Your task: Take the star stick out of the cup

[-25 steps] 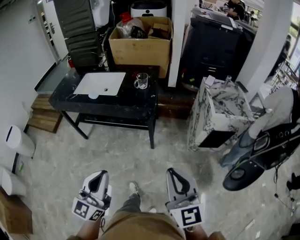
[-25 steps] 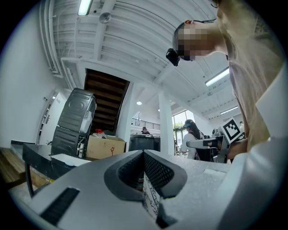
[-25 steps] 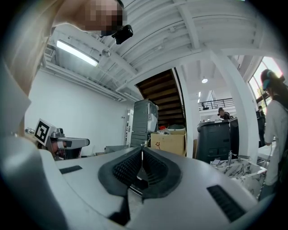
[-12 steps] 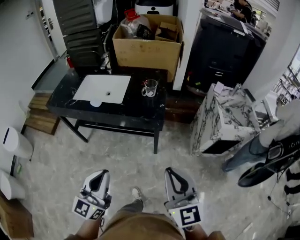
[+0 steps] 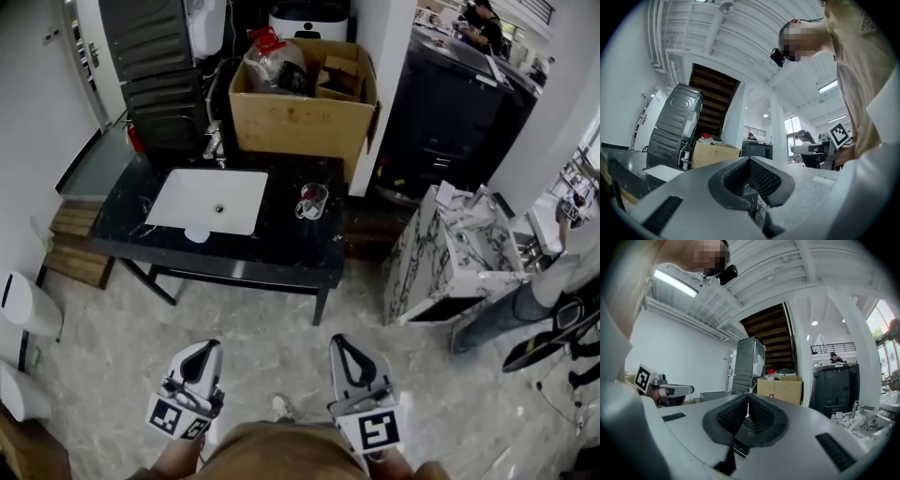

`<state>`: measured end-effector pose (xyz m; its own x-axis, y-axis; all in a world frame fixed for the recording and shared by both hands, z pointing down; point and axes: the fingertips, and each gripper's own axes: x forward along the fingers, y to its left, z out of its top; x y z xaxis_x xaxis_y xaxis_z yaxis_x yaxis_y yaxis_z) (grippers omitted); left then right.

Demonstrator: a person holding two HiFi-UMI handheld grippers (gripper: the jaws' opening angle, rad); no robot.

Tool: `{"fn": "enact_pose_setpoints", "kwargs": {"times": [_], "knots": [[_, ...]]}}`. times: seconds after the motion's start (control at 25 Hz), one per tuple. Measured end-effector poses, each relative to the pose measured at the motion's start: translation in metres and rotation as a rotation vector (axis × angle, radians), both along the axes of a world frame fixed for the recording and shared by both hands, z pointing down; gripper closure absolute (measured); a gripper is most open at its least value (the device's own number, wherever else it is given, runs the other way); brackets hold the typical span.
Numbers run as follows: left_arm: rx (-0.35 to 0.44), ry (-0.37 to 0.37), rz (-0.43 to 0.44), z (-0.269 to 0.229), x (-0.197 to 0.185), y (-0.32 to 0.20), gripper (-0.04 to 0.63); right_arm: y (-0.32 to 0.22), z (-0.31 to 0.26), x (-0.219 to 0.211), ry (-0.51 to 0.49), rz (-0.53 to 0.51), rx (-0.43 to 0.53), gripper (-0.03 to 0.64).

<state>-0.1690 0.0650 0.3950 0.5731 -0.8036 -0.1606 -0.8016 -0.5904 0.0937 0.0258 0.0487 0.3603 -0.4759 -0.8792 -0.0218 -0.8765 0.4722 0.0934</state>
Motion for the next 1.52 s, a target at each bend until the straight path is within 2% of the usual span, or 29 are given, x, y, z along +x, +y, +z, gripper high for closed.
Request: {"fn": "enact_pose_setpoints", "kwargs": {"times": [0.2,0.56,0.72,1.0,1.2,1.52], "knots": [[0.000,0.002,0.019,0.001,-0.011,-0.020,0.594,-0.016,-0.002,-0.010,0.010,0.021,0.002,0.614],[-0.013,0.007,0.046,0.001,0.002,-0.046,0.594,-0.048,-0.010,0.004,0.001,0.043,0.010,0.614],[0.018,-0.015,0.004,-0.004,0.005,-0.070,0.594,-0.072,-0.013,0.022,-0.031,0.055,0.027,0.614],[0.047,-0.057,-0.120,-0.011,0.005,-0.108,0.594,-0.120,-0.012,0.054,-0.085,0.082,0.017,0.614],[0.051,-0.064,-0.140,-0.011,0.010,-0.122,0.595,-0.136,-0.003,0.067,-0.054,0.061,0.000,0.614],[0.059,-0.071,-0.188,-0.016,-0.001,-0.134,0.595,-0.158,-0.004,0.077,-0.102,0.057,-0.013,0.615]]}}
